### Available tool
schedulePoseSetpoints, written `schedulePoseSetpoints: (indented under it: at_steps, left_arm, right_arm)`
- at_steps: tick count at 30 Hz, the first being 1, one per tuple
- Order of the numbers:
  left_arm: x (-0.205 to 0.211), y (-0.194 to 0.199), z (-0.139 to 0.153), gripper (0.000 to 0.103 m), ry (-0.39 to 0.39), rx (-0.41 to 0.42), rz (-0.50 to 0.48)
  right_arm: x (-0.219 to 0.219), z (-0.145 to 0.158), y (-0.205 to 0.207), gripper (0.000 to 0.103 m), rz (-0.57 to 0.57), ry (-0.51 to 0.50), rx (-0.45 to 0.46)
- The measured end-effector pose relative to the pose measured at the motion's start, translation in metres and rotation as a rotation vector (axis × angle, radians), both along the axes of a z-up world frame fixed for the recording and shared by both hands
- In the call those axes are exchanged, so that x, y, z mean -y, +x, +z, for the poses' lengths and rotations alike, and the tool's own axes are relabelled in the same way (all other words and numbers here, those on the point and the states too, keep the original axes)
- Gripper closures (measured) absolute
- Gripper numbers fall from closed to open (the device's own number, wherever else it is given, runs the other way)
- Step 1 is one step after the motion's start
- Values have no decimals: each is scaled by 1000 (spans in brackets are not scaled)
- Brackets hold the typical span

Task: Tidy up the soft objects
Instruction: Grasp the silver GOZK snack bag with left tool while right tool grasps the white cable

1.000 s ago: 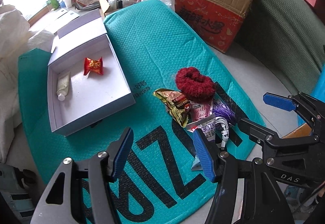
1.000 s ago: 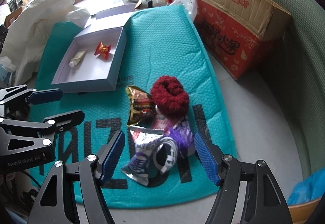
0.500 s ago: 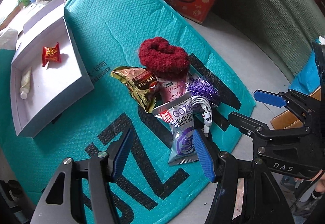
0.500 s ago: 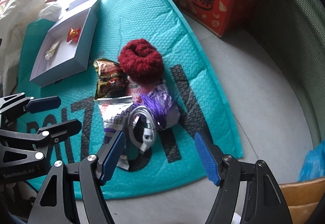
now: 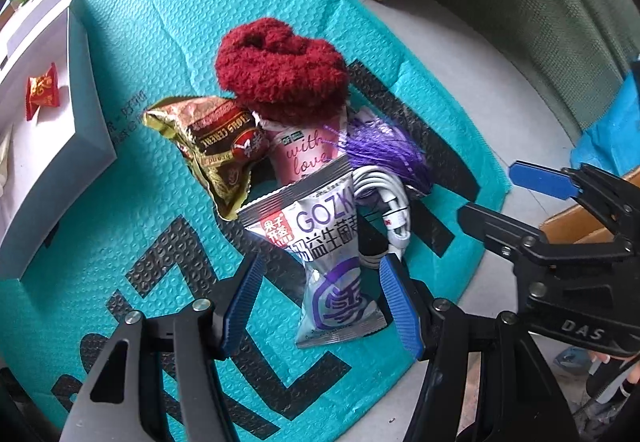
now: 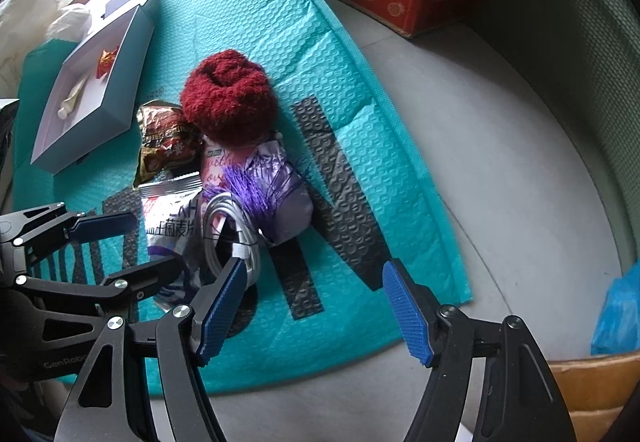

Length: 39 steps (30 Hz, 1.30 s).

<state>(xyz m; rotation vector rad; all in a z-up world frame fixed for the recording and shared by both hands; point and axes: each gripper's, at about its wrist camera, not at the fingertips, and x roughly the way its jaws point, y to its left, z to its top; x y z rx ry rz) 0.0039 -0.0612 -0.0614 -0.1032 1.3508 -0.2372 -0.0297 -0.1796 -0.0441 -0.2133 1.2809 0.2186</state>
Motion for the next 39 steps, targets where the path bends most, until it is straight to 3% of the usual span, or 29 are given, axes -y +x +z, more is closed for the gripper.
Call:
schedulePoseSetpoints:
  at_steps: [13, 26, 39]
  left_arm:
    - [-17, -7, -29, 43, 37, -56, 90]
    - [-13, 3, -37, 43, 127, -14, 74]
    - [-52, 5, -53, 43, 128, -14, 129]
  right_arm:
    - [-11, -19, -2, 32, 61, 48, -64]
    - [-39, -44, -1, 32, 125, 53, -76]
    - [-81, -73, 11, 32, 110, 70, -84]
